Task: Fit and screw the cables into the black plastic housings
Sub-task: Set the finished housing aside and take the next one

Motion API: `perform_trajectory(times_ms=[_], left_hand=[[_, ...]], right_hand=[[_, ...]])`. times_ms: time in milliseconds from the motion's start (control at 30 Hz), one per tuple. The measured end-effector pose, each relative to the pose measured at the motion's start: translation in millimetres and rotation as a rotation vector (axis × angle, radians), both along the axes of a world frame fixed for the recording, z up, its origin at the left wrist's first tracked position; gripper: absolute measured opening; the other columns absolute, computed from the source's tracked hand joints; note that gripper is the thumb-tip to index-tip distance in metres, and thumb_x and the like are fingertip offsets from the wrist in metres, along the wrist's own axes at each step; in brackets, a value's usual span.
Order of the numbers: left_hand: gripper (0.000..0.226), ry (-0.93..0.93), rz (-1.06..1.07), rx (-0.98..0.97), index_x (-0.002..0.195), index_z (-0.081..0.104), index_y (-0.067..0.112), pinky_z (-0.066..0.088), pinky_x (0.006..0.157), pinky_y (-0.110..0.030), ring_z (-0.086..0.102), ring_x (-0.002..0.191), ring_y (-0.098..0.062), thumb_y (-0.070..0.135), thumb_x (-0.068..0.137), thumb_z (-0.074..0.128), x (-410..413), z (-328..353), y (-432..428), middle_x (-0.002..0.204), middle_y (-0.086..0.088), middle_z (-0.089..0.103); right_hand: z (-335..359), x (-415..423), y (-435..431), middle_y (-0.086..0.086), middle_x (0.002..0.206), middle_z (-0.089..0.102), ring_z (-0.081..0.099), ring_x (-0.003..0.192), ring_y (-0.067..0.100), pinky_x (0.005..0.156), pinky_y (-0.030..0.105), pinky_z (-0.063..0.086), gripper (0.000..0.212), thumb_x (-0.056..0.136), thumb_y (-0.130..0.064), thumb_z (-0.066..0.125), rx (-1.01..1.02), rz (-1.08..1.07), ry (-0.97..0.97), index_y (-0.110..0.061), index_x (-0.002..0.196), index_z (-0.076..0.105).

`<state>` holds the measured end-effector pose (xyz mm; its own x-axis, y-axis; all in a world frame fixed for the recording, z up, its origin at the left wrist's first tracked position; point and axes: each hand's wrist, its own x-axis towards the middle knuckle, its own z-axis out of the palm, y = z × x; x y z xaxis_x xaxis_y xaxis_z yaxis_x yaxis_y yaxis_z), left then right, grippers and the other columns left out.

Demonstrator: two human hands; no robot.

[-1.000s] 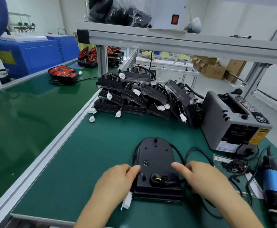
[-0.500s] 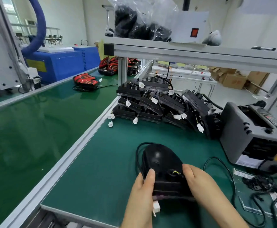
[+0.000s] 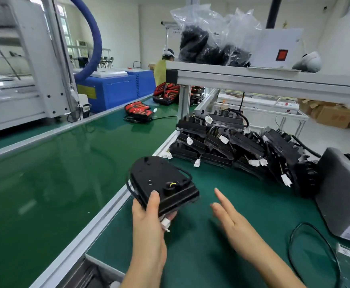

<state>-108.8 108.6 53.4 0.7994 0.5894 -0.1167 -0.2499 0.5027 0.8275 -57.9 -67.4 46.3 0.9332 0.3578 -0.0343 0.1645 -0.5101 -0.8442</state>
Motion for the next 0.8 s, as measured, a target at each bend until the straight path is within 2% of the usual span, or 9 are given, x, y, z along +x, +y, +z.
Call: perform_trajectory(times_ms=[100,200,267,367,433,533,600,700,800], left_hand=[[0.04,0.065,0.235,0.033,0.134,0.043,0.016,0.054,0.084,-0.044,0.062,0.109,-0.023,0.025,0.096,0.052,20,7,51,0.126,-0.003,0.061],[0.057,0.157,0.423,0.055,0.139,0.031,0.01,0.046,0.098,-0.048,0.056,0.116,-0.025,0.032,0.092,0.055,35,7,93,0.133,-0.006,0.052],[0.056,0.203,0.478,0.046,0.134,0.031,0.008,0.05,0.093,-0.045,0.057,0.112,-0.027,0.034,0.091,0.055,42,5,112,0.13,-0.007,0.05],[0.048,0.279,0.501,0.0,0.128,0.032,0.009,0.055,0.08,-0.038,0.059,0.095,-0.024,0.032,0.092,0.053,49,-1,130,0.127,-0.011,0.047],[0.055,0.355,0.502,0.002,0.134,0.027,0.008,0.052,0.083,-0.04,0.055,0.085,-0.021,0.034,0.092,0.051,51,-4,134,0.128,-0.012,0.046],[0.067,0.458,0.506,0.044,0.142,0.018,0.007,0.041,0.101,-0.05,0.05,0.112,-0.031,0.039,0.091,0.047,52,-9,136,0.139,-0.012,0.04],[0.069,0.49,0.516,0.058,0.145,0.015,0.008,0.035,0.105,-0.053,0.042,0.125,-0.035,0.039,0.092,0.045,52,-9,139,0.146,-0.012,0.035],[0.059,0.497,0.549,0.072,0.139,0.026,0.007,0.038,0.101,-0.05,0.044,0.121,-0.036,0.036,0.091,0.044,50,-12,148,0.142,-0.014,0.038],[0.043,0.485,0.573,0.052,0.122,0.038,0.006,0.043,0.084,-0.043,0.05,0.101,-0.033,0.034,0.09,0.043,46,-17,155,0.134,-0.015,0.045]], right_hand=[[-9,-4,-2,-0.045,0.112,0.039,0.041,0.117,-0.009,0.097,0.017,0.026,0.05,0.09,-0.06,0.034,-0.049,0.01,-0.007,-0.057,0.138,0.022],[-13,-6,-7,-0.037,0.117,0.044,0.04,0.114,-0.009,0.096,0.015,0.026,0.045,0.096,-0.049,0.038,-0.083,-0.024,-0.027,-0.051,0.139,0.029],[-15,-8,-8,-0.028,0.125,0.046,0.039,0.117,-0.009,0.098,0.016,0.026,0.044,0.096,-0.047,0.039,-0.097,-0.039,-0.044,-0.048,0.139,0.031],[-20,-10,-9,-0.028,0.124,0.047,0.04,0.118,-0.009,0.098,0.016,0.027,0.042,0.097,-0.042,0.041,-0.109,-0.038,-0.08,-0.042,0.139,0.036],[-22,-10,-9,-0.028,0.121,0.048,0.041,0.119,-0.008,0.098,0.016,0.028,0.041,0.098,-0.04,0.042,-0.113,-0.039,-0.1,-0.04,0.138,0.038],[-24,-11,-10,-0.026,0.122,0.049,0.041,0.121,-0.006,0.099,0.017,0.028,0.04,0.098,-0.038,0.042,-0.112,-0.037,-0.111,-0.04,0.137,0.039],[-25,-11,-10,-0.025,0.123,0.049,0.041,0.121,-0.006,0.1,0.017,0.028,0.04,0.098,-0.038,0.042,-0.111,-0.032,-0.116,-0.039,0.137,0.039],[-25,-11,-11,-0.025,0.124,0.049,0.04,0.122,-0.008,0.101,0.017,0.028,0.04,0.098,-0.038,0.042,-0.107,-0.022,-0.12,-0.039,0.138,0.039],[-26,-11,-11,-0.027,0.123,0.048,0.04,0.121,-0.01,0.099,0.014,0.028,0.04,0.097,-0.039,0.042,-0.1,-0.019,-0.118,-0.04,0.137,0.039]])
